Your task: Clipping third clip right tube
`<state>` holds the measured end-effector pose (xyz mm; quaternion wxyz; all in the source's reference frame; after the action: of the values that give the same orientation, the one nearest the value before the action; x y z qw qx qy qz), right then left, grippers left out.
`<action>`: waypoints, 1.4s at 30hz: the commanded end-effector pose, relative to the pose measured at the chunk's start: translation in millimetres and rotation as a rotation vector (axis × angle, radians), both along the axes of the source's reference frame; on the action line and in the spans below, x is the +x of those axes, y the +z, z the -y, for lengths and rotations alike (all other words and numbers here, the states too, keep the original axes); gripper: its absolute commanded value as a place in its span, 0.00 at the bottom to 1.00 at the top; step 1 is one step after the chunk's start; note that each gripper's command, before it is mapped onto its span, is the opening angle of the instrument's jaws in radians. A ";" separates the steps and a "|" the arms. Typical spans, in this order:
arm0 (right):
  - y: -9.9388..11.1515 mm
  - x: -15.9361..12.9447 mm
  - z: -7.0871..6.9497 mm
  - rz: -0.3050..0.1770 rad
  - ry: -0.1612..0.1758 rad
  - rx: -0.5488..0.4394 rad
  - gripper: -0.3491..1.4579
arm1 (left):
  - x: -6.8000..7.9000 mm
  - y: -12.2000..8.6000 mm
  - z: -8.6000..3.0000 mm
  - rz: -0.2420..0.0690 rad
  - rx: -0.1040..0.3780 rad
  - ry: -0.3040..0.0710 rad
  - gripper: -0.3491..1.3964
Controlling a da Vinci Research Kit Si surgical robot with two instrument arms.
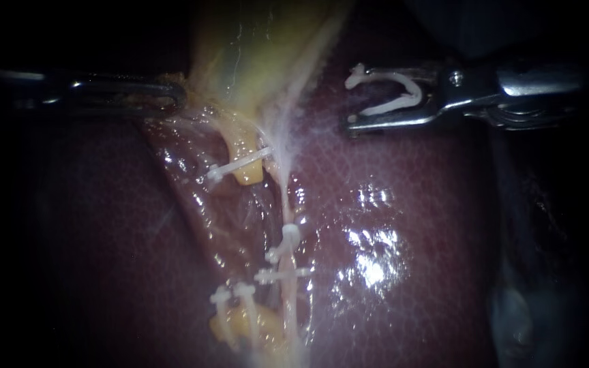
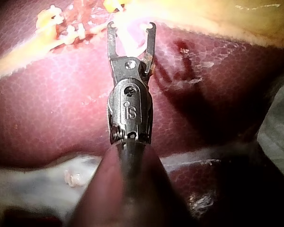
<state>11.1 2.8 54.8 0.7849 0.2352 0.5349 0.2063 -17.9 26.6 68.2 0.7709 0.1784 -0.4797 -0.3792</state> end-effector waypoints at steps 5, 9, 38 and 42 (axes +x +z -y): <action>0.8 0.5 1.5 -0.003 -0.009 0.077 0.47 | 0.0 0.0 0.0 0.000 0.000 0.000 0.00; 1.5 1.0 2.7 -0.005 -0.018 0.138 0.47 | 0.0 0.0 0.0 0.000 0.000 0.000 0.00; 8.9 5.2 8.7 0.058 -0.047 0.355 0.46 | -0.3 0.2 0.4 -0.003 -0.003 -0.003 0.00; 9.7 6.0 9.1 0.050 -0.048 0.372 0.46 | -0.4 0.3 0.4 -0.003 -0.003 -0.003 0.00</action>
<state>17.3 -6.3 64.8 0.7429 0.3868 0.4628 0.2904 -18.3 26.2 68.5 0.7713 0.1758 -0.4794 -0.3799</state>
